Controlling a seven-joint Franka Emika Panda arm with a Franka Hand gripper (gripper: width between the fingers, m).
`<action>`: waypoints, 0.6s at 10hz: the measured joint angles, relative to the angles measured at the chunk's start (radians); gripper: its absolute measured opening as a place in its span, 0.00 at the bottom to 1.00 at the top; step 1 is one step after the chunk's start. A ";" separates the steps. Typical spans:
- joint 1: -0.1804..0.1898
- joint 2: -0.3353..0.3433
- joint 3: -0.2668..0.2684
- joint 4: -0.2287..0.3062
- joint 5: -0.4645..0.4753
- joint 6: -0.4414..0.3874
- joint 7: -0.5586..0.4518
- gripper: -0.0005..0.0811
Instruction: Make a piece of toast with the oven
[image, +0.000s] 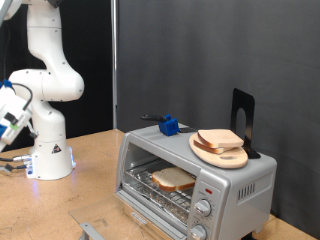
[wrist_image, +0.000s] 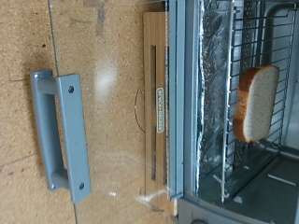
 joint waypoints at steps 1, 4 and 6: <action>0.003 0.041 0.006 0.008 0.020 0.000 -0.021 1.00; 0.002 0.133 0.008 0.044 0.115 0.007 -0.065 1.00; 0.002 0.134 0.007 0.043 0.105 -0.037 -0.076 1.00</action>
